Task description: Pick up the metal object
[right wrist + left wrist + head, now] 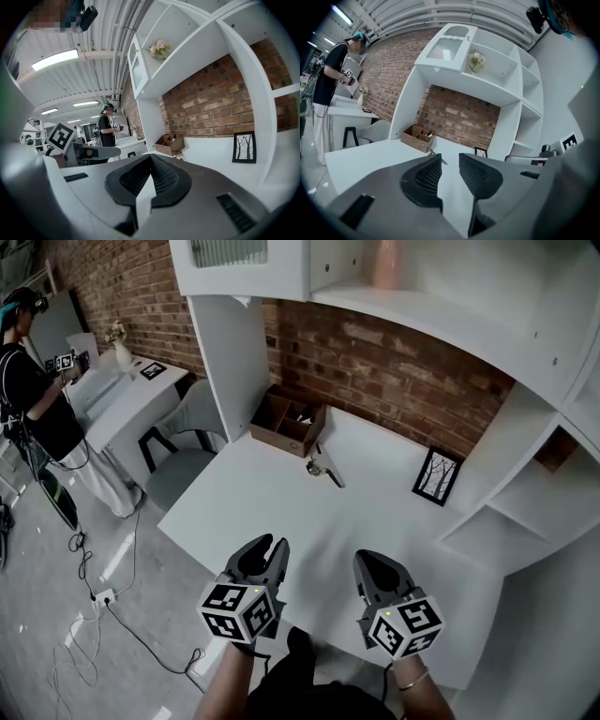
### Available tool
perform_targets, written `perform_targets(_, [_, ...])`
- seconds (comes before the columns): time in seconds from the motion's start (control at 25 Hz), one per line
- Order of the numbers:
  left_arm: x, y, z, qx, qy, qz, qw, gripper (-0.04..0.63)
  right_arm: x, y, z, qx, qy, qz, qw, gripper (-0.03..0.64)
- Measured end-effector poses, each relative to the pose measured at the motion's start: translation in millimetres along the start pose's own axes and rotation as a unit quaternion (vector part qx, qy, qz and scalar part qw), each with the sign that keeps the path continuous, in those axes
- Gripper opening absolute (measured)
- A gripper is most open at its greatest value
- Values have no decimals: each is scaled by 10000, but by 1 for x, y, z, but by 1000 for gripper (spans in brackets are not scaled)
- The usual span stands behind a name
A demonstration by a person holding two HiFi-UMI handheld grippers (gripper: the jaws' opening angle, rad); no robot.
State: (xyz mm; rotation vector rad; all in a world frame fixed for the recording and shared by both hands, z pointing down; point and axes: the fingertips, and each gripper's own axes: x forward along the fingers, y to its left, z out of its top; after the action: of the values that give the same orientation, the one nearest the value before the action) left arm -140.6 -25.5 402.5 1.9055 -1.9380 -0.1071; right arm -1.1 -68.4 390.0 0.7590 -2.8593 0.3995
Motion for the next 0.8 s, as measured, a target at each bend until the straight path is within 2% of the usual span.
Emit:
perform_targets(0.36, [66,51,9,-587,261,-227,9977,155,54,-23,6,113,195,-282,9993,5])
perform_targets(0.6, [110,67,4,-774,584,-392,9945,166,81,-46,9,88,294,-529,9981,5])
perform_targets(0.8, [145,74,1,-752,808,-510,9926,167,106,-65,7,222,333,-680,9969,5])
